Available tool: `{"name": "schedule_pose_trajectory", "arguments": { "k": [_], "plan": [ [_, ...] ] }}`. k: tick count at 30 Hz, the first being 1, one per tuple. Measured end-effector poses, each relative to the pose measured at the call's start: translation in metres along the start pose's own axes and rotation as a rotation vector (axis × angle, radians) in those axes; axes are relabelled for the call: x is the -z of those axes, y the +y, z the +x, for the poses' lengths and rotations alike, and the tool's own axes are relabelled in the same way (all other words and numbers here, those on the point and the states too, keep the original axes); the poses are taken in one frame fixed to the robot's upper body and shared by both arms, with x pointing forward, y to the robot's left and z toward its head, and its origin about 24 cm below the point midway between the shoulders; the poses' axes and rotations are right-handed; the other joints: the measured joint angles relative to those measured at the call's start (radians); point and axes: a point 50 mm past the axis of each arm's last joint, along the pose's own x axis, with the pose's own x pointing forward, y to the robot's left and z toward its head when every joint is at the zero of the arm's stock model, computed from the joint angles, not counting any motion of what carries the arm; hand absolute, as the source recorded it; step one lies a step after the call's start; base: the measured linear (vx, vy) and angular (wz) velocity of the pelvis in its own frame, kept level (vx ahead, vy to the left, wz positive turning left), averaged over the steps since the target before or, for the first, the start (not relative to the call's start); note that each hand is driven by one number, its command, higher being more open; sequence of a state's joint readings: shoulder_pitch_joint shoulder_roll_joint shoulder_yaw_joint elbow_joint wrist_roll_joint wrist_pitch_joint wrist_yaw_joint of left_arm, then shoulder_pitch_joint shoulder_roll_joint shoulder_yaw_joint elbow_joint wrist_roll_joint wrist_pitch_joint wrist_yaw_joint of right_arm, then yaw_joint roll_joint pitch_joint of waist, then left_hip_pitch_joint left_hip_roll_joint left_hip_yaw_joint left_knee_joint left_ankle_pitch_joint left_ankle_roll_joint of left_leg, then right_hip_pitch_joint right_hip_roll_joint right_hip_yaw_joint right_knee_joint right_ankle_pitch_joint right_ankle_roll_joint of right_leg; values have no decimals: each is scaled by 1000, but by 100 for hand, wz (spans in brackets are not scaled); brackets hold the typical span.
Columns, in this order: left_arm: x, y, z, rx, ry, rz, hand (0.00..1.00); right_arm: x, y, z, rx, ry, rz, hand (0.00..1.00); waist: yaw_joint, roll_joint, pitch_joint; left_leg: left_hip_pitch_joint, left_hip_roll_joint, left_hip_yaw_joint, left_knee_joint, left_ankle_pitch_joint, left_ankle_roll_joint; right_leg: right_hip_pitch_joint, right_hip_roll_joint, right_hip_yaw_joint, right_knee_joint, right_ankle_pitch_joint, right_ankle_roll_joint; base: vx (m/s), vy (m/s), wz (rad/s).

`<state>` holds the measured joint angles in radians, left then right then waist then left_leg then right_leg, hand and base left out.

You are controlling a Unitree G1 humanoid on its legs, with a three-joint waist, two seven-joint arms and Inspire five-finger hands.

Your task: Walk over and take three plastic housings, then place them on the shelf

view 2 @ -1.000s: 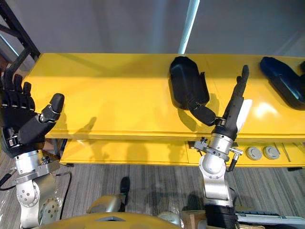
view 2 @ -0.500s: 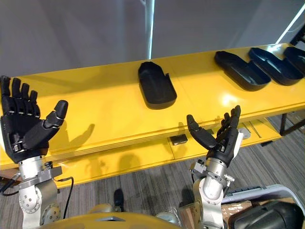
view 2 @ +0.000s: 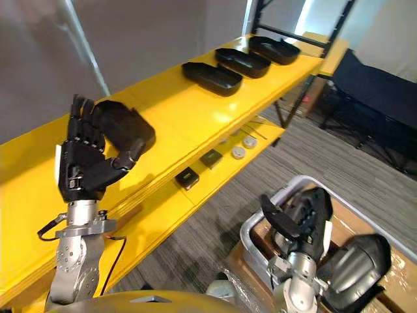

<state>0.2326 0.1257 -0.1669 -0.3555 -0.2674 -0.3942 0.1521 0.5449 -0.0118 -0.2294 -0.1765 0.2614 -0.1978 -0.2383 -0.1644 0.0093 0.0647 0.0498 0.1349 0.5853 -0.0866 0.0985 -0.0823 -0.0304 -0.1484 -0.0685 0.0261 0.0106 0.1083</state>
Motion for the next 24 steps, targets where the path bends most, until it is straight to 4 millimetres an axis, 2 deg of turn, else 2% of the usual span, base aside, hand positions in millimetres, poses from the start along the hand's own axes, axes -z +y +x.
{"name": "schedule_pose_trajectory", "arguments": {
  "k": [3,4,5,6,8,10,12,13,17,21,23,24],
  "plan": [
    [2,-6,7,11,-7,-14,100,-1,-1,1,-1,-13,7,100,-6,-4,4,-20,23,22,26,-7,-14,-25,23,26,-13,15,-13,16,-70,-39],
    [7,-10,12,22,-1,-15,100,-3,2,3,-14,-25,9,100,-5,-11,11,-68,50,2,121,-50,-16,-43,32,38,-11,18,-19,-10,-86,-45],
    [10,-10,13,7,8,-17,100,-8,8,8,-46,-56,6,100,3,-9,25,-122,71,-92,238,-121,-15,-57,52,67,-12,27,-30,-16,-92,-62],
    [11,-10,12,-7,13,-16,100,-12,13,12,-70,-80,7,100,12,-2,39,-139,70,-160,290,-159,-14,-58,65,91,-14,33,-33,-30,-63,-111],
    [14,-7,8,-46,36,-11,100,-28,26,25,-172,-163,4,100,46,32,62,-178,61,-359,409,-271,-22,-60,106,181,-41,60,-38,-10,12,-125],
    [12,-6,7,-60,31,-14,100,-37,33,32,-231,-205,-3,100,71,46,70,-186,51,-444,445,-315,-25,-70,123,235,-48,74,-31,36,70,-99],
    [11,-6,8,-69,18,-15,100,-48,43,41,-302,-255,15,100,77,50,80,-203,48,-446,475,-342,-21,-93,125,270,-49,94,-15,31,83,-69],
    [8,-6,9,-75,3,-17,100,-53,50,46,-329,-283,27,100,80,44,93,-207,48,-432,489,-352,-18,-101,125,280,-50,103,-11,1,64,-35],
    [4,-5,10,-95,-18,-19,100,-50,59,50,-360,-286,42,100,87,29,103,-209,37,-414,502,-367,-3,-109,115,291,-50,113,-3,-11,75,-17],
    [-4,-12,12,-68,-68,-52,100,-16,46,42,-307,-138,39,100,88,31,113,-205,32,-427,545,-392,8,-107,115,291,-11,110,1,-27,95,-6],
    [-7,-16,12,-34,-78,-62,100,5,36,25,-236,-41,111,100,84,28,159,-154,26,-406,564,-408,18,-101,117,294,62,94,23,-85,118,-35],
    [-7,-16,11,-26,-76,-61,100,9,35,21,-221,-25,145,100,84,26,170,-138,22,-394,568,-410,23,-99,114,293,80,91,28,-120,99,-46]
  ]
}}
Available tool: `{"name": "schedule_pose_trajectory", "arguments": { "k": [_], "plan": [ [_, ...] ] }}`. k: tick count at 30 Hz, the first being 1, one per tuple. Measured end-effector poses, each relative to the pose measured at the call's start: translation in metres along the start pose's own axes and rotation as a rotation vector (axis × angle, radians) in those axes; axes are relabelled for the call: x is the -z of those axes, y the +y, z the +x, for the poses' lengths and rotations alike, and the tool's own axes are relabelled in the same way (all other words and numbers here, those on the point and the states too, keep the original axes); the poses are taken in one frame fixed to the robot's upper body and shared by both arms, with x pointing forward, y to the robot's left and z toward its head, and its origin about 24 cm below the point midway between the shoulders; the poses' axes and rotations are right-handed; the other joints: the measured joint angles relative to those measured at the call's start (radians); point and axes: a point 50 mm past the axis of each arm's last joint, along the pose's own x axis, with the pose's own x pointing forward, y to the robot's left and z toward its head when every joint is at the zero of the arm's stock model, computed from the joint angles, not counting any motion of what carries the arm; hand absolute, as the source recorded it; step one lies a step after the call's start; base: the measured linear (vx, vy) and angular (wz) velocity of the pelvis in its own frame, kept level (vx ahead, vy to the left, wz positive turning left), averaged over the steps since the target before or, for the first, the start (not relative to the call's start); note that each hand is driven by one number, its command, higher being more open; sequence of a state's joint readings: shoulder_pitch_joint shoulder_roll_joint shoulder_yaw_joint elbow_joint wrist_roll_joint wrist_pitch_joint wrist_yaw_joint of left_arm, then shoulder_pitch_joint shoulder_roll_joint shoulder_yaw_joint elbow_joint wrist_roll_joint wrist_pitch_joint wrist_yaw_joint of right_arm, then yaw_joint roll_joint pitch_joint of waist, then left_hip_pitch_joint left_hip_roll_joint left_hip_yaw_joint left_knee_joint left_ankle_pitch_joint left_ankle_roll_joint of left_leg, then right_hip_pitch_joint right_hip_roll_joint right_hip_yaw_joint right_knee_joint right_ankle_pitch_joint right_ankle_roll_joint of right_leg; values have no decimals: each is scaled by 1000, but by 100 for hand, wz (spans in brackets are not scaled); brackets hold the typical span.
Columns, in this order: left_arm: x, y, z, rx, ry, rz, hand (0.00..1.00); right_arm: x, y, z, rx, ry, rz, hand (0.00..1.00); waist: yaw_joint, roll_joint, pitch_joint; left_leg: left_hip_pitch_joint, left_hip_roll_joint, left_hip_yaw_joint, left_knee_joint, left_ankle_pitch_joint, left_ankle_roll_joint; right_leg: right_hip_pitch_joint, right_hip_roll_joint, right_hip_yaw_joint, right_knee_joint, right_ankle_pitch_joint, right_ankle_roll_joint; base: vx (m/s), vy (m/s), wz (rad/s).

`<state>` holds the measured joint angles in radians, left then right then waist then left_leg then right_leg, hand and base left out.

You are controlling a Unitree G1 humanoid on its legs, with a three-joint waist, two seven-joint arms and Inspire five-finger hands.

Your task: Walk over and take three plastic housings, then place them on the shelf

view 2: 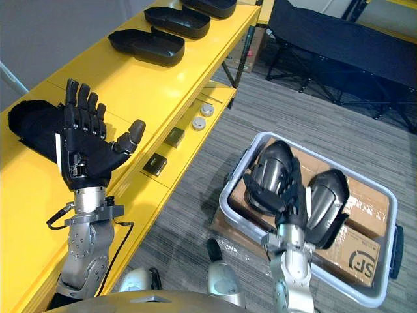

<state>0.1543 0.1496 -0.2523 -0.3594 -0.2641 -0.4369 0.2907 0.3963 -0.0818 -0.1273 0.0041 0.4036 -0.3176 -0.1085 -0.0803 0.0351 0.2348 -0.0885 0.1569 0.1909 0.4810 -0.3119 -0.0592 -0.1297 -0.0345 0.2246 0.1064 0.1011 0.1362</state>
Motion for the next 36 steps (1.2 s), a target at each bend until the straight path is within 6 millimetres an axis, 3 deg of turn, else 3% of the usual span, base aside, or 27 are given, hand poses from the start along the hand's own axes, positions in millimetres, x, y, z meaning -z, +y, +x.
{"name": "schedule_pose_trajectory", "arguments": {
  "k": [1,3,5,6,7,8,9,11,13,14,15,16,17,18,19,20,21,23,26,31,36],
  "plan": [
    [1,-1,-1,21,8,5,100,5,-3,-8,19,22,43,100,-1,-10,12,20,-12,26,5,-6,11,-3,-11,-13,22,-2,2,-248,103,-66],
    [1,-1,-1,52,11,15,100,7,0,-10,8,25,82,100,0,-28,19,31,-22,88,-3,-3,48,-9,-49,-58,-5,24,42,-320,87,-73],
    [0,-1,0,63,7,11,100,0,21,2,-89,-22,124,100,33,-1,16,28,-1,161,-56,43,73,-89,-123,-276,216,-54,-65,-257,90,-78],
    [0,0,0,66,6,15,100,-2,30,7,-123,-36,132,100,41,6,13,28,5,172,-78,64,73,-97,-146,-322,276,-74,-90,-153,2,-62],
    [-1,2,1,67,2,21,100,-6,52,16,-204,-65,146,100,54,19,5,25,25,183,-118,108,67,-94,-200,-403,393,-108,-140,-90,-46,-37],
    [0,2,1,69,3,19,100,-8,63,20,-240,-82,139,100,60,21,3,25,37,189,-136,127,61,-90,-233,-436,443,-119,-158,-97,-130,-47],
    [0,3,2,65,3,16,100,-10,86,26,-306,-102,116,100,86,25,-1,24,73,199,-159,159,39,-62,-299,-483,530,-135,-181,-110,-225,-48],
    [7,6,-1,55,29,11,100,-10,114,29,-395,-119,89,100,124,20,-19,12,130,206,-201,224,-10,-2,-395,-510,577,-129,-179,-119,-348,-40],
    [10,12,-3,23,52,-11,100,-11,125,27,-426,-130,90,100,133,-9,-49,-30,169,204,-228,291,-50,25,-446,-519,525,-119,-168,-89,-478,-24],
    [9,15,-2,4,55,-24,100,-10,125,26,-431,-132,73,100,133,-33,-62,-63,204,199,-227,325,-86,50,-447,-532,415,-81,-153,-99,-569,-30],
    [9,17,-2,-5,54,-23,100,-9,124,25,-428,-122,72,100,133,-51,-73,-78,212,198,-227,342,-106,61,-440,-543,345,-27,-146,-129,-647,-44],
    [13,19,-2,-18,72,-19,100,-5,116,26,-407,-94,54,100,132,-60,-85,-83,249,191,-248,386,-133,96,-395,-558,285,-120,-9,-153,-681,-48],
    [22,16,-5,-37,123,-32,100,0,101,26,-370,-59,23,100,124,-45,-98,-72,280,183,-298,448,-132,101,-361,-585,276,-195,82,-150,-678,-38],
    [28,13,-8,-35,164,-45,100,3,88,25,-332,-41,3,100,111,-32,-108,-70,294,179,-331,492,-117,103,-342,-603,277,-240,99,-128,-632,-7],
    [38,3,-14,-25,238,-84,100,7,61,23,-264,-5,-52,100,82,-12,-120,-70,307,167,-369,555,-82,104,-318,-625,289,-288,91,-66,-584,12],
    [45,-4,-22,-8,305,-125,100,11,29,19,-181,40,-114,100,57,4,-130,-62,303,155,-364,564,-72,108,-306,-634,297,-299,75,-37,-457,10],
    [47,-7,-26,6,325,-131,100,11,14,16,-139,58,-139,100,44,8,-132,-49,292,156,-361,561,-75,117,-305,-634,294,-300,73,44,-349,-7],
    [44,-13,-29,76,323,-147,100,10,-26,3,-4,89,-186,100,27,8,-133,-1,225,142,-366,447,-90,130,-300,-632,272,-305,63,64,-148,-28],
    [31,-14,-28,129,278,-154,100,11,-35,-1,3,114,-195,100,39,4,-133,10,164,69,-400,348,-112,90,-293,-591,231,-283,64,9,32,-51],
    [31,1,-34,132,303,-146,100,25,-15,-2,6,173,-149,100,63,-13,-158,9,95,57,-400,328,-125,99,-322,-571,95,-170,84,-30,134,-29],
    [33,2,-36,237,337,-130,100,32,-1,24,82,177,-126,100,89,-44,-161,2,58,60,-397,325,-120,91,-351,-578,59,-89,72,-33,100,-8]
  ]
}}
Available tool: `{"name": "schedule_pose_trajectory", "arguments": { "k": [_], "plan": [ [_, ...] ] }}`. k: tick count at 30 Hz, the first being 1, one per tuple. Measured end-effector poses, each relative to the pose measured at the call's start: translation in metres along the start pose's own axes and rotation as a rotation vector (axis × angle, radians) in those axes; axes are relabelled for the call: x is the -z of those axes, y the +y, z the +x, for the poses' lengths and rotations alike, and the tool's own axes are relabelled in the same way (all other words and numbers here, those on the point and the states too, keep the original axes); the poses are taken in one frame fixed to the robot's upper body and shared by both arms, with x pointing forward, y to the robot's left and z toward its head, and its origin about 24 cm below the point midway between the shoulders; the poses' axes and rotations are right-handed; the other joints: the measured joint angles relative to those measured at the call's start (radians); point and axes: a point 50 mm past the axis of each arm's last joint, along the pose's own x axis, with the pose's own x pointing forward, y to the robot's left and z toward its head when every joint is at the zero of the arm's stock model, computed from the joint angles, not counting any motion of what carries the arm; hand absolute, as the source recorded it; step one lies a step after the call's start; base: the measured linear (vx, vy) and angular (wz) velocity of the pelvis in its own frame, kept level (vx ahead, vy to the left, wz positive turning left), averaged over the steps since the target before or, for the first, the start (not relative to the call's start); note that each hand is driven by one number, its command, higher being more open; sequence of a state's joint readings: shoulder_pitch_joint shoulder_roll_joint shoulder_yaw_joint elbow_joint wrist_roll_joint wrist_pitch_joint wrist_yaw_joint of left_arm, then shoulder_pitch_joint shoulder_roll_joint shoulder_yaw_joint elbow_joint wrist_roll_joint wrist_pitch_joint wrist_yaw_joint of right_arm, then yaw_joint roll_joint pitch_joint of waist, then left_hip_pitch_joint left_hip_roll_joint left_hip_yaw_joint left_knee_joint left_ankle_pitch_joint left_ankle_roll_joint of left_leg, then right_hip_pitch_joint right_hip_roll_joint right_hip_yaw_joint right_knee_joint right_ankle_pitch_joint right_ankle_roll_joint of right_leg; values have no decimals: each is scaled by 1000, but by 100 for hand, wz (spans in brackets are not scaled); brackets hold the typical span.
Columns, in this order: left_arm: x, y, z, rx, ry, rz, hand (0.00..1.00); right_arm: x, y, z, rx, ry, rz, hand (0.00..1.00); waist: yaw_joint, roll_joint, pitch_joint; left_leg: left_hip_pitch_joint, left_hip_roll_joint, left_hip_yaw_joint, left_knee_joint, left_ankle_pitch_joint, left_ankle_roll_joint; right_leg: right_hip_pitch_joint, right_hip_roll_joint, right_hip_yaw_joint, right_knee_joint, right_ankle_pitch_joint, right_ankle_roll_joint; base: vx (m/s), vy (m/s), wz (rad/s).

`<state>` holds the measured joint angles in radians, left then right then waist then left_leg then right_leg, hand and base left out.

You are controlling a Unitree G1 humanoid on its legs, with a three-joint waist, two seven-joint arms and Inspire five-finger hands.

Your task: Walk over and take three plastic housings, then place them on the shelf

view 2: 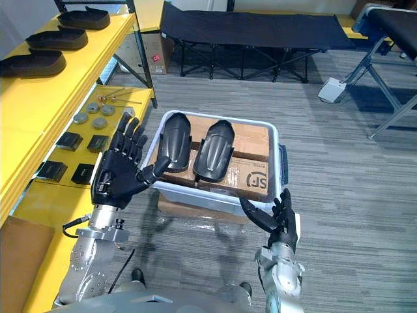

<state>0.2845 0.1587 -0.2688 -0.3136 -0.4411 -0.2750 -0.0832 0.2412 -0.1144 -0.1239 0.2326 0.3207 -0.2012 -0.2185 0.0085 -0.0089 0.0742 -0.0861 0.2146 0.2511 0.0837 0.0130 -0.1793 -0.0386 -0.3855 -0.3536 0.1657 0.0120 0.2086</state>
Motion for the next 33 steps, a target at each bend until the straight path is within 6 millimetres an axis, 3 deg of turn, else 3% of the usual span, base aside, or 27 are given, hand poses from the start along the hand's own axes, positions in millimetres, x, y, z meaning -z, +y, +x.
{"name": "schedule_pose_trajectory", "arguments": {
  "k": [3,5,9,14,23,24,29,33],
  "plan": [
    [6,-7,2,83,31,6,100,-12,8,21,36,-36,8,100,17,-2,2,-59,-16,-21,4,-2,10,-33,-2,-16,-38,55,-11,-48,74,3],
    [14,-7,8,117,65,13,100,-35,17,46,39,-97,-1,100,21,-10,34,-122,-25,-46,23,13,15,-65,-2,-34,-69,89,-15,-69,41,10],
    [20,-3,11,115,92,29,100,-71,20,68,64,-207,-24,100,45,-20,93,-186,-31,-79,39,12,11,-102,0,-50,-83,98,-14,-54,7,11],
    [25,2,17,109,118,141,100,-120,22,105,99,-288,-75,100,73,-14,207,-254,-32,-128,94,23,19,-119,4,-70,-79,98,-13,-34,-20,12],
    [31,11,19,110,153,212,100,-168,17,137,135,-285,-16,100,123,2,346,-310,-31,-176,160,12,25,-140,3,-83,-37,98,-13,-59,-10,8],
    [31,11,19,109,155,213,100,-171,17,138,132,-286,-12,100,123,1,347,-314,-30,-178,163,10,24,-142,3,-83,-36,98,-13,-86,-8,2],
    [41,11,17,117,198,207,100,-220,13,150,130,-353,-5,100,127,29,390,-386,-28,-199,235,-20,27,-180,1,-86,-19,96,-12,-113,-5,0],
    [53,11,18,117,240,207,100,-242,11,153,144,-380,-4,100,142,47,402,-421,-30,-216,258,-18,29,-208,2,-90,-9,93,-11,-98,-25,-1]
  ]
}}
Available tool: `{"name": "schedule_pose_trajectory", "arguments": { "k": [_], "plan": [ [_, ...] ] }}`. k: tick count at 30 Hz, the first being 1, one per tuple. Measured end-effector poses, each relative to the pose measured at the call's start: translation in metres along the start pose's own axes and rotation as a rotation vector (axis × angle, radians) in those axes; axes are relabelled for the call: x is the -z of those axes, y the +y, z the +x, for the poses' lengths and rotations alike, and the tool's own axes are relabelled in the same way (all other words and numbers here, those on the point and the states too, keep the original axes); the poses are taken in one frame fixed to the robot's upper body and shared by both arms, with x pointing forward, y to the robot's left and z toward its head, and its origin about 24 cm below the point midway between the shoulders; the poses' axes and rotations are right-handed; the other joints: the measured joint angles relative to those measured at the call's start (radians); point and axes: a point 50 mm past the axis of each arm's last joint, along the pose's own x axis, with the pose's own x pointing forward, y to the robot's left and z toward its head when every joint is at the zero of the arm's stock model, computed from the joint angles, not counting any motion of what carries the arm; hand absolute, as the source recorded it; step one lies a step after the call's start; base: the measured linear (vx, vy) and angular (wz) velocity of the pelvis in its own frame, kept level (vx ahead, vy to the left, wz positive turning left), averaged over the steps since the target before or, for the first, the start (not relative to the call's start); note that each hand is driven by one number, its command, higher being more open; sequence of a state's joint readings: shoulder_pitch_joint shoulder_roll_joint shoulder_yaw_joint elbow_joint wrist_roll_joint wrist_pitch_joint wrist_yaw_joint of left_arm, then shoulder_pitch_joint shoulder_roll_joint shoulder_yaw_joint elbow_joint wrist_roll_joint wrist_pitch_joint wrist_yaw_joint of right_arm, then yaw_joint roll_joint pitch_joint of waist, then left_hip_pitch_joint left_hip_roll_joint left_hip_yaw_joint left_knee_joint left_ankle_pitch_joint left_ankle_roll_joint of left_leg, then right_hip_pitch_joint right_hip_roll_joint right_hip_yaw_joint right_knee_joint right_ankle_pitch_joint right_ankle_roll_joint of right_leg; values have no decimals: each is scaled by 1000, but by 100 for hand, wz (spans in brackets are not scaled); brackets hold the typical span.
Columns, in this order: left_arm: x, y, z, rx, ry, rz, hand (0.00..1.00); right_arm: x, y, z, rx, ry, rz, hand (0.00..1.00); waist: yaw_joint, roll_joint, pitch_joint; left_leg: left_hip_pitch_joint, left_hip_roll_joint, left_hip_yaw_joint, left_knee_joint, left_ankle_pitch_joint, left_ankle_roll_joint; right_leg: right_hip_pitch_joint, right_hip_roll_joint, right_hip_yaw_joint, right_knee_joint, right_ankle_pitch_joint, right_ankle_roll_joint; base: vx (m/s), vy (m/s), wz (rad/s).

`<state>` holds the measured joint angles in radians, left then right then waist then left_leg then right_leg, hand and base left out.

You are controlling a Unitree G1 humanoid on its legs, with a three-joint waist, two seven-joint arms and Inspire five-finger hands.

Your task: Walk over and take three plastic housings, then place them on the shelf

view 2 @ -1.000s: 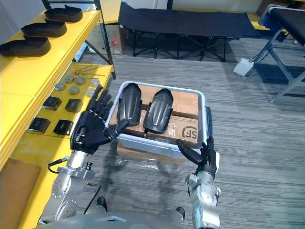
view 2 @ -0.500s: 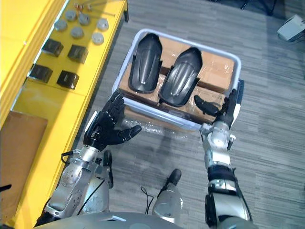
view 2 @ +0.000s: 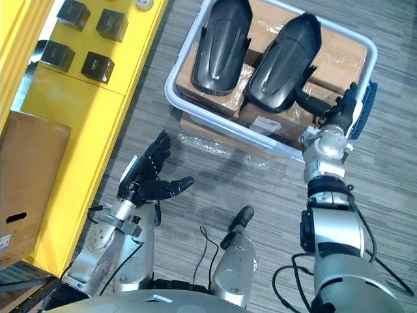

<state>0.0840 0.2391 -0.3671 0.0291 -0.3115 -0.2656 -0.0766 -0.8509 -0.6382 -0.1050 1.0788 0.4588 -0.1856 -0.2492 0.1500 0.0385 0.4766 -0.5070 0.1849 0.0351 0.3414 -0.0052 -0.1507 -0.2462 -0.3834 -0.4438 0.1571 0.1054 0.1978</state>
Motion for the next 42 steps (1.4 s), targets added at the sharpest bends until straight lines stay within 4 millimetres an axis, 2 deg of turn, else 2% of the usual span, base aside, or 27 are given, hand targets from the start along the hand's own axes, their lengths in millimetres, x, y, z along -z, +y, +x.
{"name": "schedule_pose_trajectory", "arguments": {
  "k": [6,8,10,11,16,22,24,27,30,33,39,42],
  "plan": [
    [1,-3,1,-11,-13,-9,100,-20,-1,9,10,-31,-27,100,13,9,17,-30,-4,-18,0,14,3,-28,1,-10,6,-11,-16,-65,-27,0],
    [0,-4,1,-8,-31,-10,100,-22,-3,9,9,-34,-50,100,14,12,20,-31,-4,-24,-3,23,10,-31,1,-12,17,-11,-16,-35,-40,4],
    [-1,-5,1,-7,-32,-9,100,-22,-3,10,4,-29,-72,100,12,12,20,-31,-4,-28,-4,29,4,-31,1,-13,24,-15,-12,-12,-30,4],
    [-1,-5,1,-6,-32,-10,100,-22,-3,10,3,-28,-80,0,12,12,21,-31,-4,-30,-3,30,4,-32,0,-14,33,-16,-11,-10,-23,5],
    [1,-6,1,2,-26,-11,100,-25,-6,12,15,-2,-99,0,11,13,21,-24,-2,-39,-6,34,2,-34,-4,-17,67,-37,-11,-31,-25,4],
    [5,-6,0,3,-6,-9,100,-24,-30,17,-7,102,-197,0,8,13,21,6,-1,-37,-53,61,0,-30,-3,-17,72,-46,-14,-36,-37,0],
    [5,-6,0,3,-5,-9,100,-20,-32,17,-14,137,-201,0,8,13,21,17,0,-38,-63,66,-1,-24,-1,-18,72,-48,-15,-26,-39,2],
    [5,-3,-1,-28,-2,-13,100,-7,-31,14,-29,210,-248,0,11,12,21,38,1,-42,-79,71,-4,-2,1,-28,72,-54,-20,-9,-34,6],
    [4,0,-2,-56,-7,-30,100,3,-21,11,-23,240,-227,0,14,12,21,56,1,-43,-86,73,-4,16,2,-32,70,-56,-21,-2,-27,5],
    [-4,5,-4,-82,-43,-50,100,10,-24,9,16,269,-196,0,22,9,23,81,0,-48,-93,74,-6,47,2,-44,68,-59,-24,-7,-22,9],
    [-27,20,-15,-144,-132,-55,100,39,-23,-5,70,312,-157,0,39,-15,22,164,-1,-47,-172,102,-11,101,6,-48,64,-77,-35,-8,-27,6],
    [-26,23,-17,-142,-124,-44,100,51,-25,-12,105,321,-135,0,40,-35,16,192,-1,-48,-224,130,-13,117,12,-47,46,-77,-33,-19,-35,6]
  ]
}}
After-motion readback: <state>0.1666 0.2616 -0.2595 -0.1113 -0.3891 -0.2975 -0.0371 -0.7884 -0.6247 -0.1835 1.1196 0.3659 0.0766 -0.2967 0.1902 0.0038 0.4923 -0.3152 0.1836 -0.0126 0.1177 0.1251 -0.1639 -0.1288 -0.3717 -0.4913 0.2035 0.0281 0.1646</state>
